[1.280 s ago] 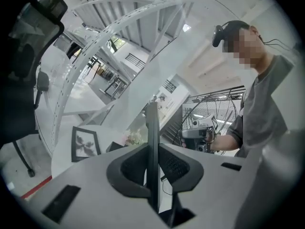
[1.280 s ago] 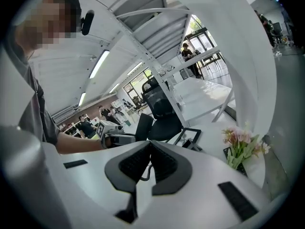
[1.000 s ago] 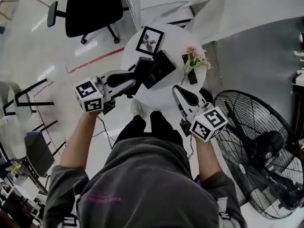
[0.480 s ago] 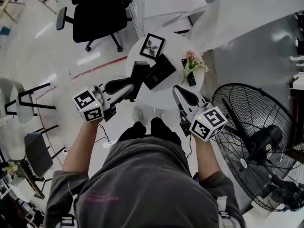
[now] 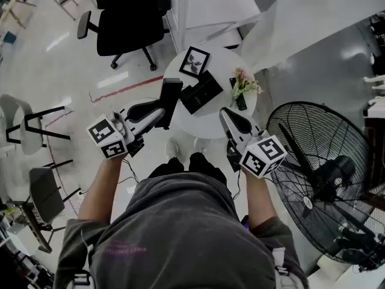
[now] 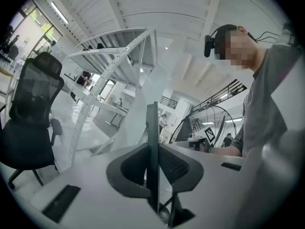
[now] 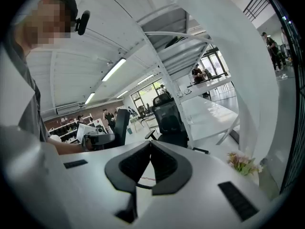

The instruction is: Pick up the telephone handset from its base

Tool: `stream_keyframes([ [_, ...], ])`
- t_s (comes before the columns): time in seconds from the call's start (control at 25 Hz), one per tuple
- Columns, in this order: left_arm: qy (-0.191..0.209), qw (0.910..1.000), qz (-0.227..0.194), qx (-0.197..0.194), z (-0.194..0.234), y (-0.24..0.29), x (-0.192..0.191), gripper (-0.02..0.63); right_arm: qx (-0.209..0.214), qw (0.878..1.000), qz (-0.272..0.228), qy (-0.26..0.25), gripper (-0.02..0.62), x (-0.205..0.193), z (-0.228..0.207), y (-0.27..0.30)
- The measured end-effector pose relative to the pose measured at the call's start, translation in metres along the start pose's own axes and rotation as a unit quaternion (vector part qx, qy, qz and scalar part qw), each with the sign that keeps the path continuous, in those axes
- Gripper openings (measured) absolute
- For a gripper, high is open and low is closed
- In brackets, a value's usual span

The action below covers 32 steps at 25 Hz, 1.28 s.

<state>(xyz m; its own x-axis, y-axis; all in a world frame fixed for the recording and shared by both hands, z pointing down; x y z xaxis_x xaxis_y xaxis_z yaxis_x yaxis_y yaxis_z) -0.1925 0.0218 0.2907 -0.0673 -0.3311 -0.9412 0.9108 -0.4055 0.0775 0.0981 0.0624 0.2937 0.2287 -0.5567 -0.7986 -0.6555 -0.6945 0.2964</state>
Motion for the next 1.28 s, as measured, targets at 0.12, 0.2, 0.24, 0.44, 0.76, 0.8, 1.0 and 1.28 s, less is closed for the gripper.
stream_keyframes([
  [0.12,0.010,0.9999,0.005,0.001,-0.002,-0.004,0.002,0.078,0.003,1.000,-0.006,-0.003,0.020,0.001,0.006,-0.001],
  [0.2,0.015,0.9999,0.002,0.002,-0.004,-0.006,0.004,0.078,0.003,1.000,-0.011,-0.004,0.020,0.000,0.009,-0.002],
  [0.24,0.017,0.9999,0.000,0.002,-0.006,-0.007,0.006,0.078,0.003,1.000,-0.013,-0.005,0.020,0.000,0.010,-0.003],
  [0.44,0.027,0.9995,-0.006,0.012,-0.011,-0.011,0.010,0.078,0.002,1.000,-0.018,-0.008,0.020,0.001,0.016,-0.007],
  [0.76,0.025,0.9995,-0.014,0.017,-0.014,-0.016,0.008,0.078,0.001,1.000,-0.020,-0.015,0.018,-0.002,0.023,-0.007],
  [0.8,0.025,0.9995,-0.014,0.016,-0.015,-0.016,0.007,0.078,0.002,1.000,-0.019,-0.016,0.018,-0.002,0.024,-0.006],
  [1.0,0.024,0.9995,-0.015,0.012,-0.019,-0.015,0.006,0.078,0.005,1.000,-0.016,-0.016,0.018,-0.004,0.026,-0.005],
  [1.28,0.021,0.9996,-0.015,0.009,-0.021,-0.014,0.005,0.077,0.005,1.000,-0.012,-0.017,0.018,-0.004,0.026,-0.006],
])
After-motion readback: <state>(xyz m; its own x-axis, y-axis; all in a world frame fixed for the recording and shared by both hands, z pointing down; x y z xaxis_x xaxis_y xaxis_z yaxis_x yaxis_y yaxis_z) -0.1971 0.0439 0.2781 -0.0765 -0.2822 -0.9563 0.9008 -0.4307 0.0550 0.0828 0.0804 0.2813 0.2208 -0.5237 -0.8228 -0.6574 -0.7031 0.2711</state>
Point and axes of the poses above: the fingertips, and each gripper's own axes: y forward along the fingers, z to its left, x out of its top, the point moved 8 cm from there along -y, backward along the fingers, and after that the axes turned 7 degrees about y, right-handed, at the moved point
